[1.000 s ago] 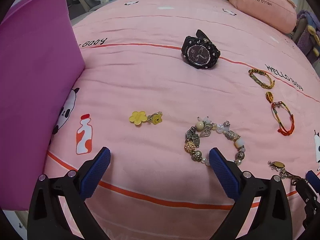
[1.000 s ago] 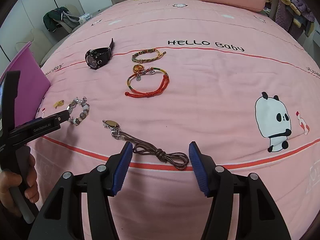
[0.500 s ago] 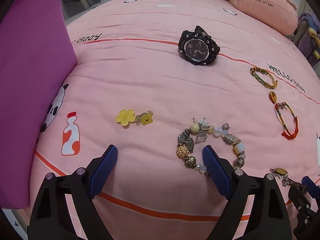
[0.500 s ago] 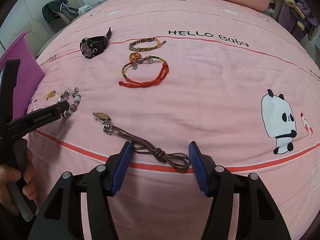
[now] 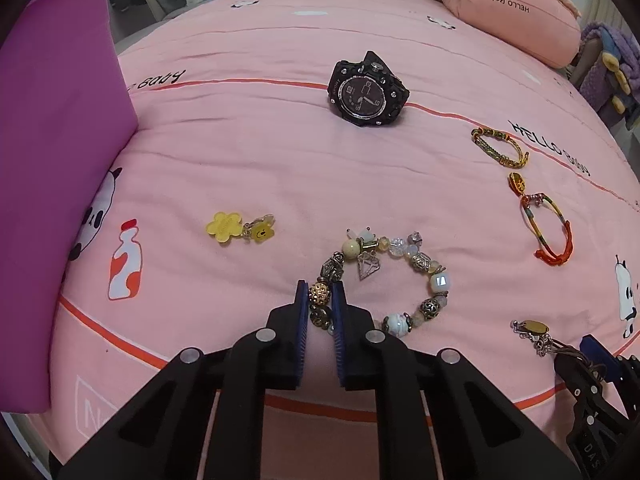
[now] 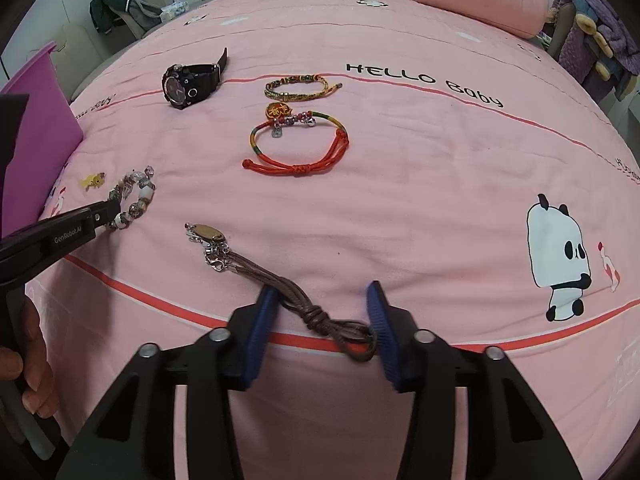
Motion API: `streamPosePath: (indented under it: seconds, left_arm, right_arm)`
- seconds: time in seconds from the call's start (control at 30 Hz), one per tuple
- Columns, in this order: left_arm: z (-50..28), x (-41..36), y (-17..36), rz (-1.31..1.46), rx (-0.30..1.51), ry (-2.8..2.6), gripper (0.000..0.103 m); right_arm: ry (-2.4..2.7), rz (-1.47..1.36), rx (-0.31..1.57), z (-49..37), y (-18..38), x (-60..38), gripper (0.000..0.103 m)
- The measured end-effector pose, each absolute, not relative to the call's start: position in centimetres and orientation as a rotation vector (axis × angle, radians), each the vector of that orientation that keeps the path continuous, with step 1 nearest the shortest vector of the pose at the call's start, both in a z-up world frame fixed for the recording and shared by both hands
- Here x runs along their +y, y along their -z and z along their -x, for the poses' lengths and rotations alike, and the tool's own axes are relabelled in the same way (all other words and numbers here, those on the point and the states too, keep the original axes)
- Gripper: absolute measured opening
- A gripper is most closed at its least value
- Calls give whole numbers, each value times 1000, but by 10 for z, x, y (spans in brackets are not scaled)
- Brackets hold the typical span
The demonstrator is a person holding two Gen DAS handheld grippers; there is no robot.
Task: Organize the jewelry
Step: 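Grasp beaded charm bracelet with left tool while right tool grasps brown cord keychain, then carry the beaded bracelet and cord keychain over the purple tub and lower them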
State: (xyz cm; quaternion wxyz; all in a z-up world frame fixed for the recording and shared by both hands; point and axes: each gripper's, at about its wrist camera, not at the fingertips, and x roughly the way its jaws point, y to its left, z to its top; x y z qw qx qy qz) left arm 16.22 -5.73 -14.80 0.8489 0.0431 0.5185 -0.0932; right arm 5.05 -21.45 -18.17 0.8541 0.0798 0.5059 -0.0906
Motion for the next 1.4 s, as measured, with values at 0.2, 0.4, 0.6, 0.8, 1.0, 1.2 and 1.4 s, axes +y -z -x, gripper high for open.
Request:
streamPosePath:
  seconds: [0.2,0.4,0.6,0.8,1.0,1.2,1.4]
  left_arm:
    - [-157,-48,144,-43,1103,232,11]
    - [-144,-44,133,-25,1106,276,11]
    - [-130,-40,113,-28,1086,311,11]
    - [-119,-31,95,-42,1063,330,11]
    - [-110,-26,75,-59,1053,371,11]
    - [-99,-16,49,-76,1004,378,11]
    - [-90,-6,21,-81,955,384,11]
  right_arm:
    - [171,-197,1048,-48,178,-215,11]
    - [156,-270,1016,-39,168,-222,10]
    - [135,-283,980,-26,152,-217,10]
    - [119,-272,954,-16,128,-208,10]
    - [105,-265,915,-8,102,-200,10]
    - [72,-252,869,-3,76,-185,10]
    - [40,-251,830,-1,52,-170,10]
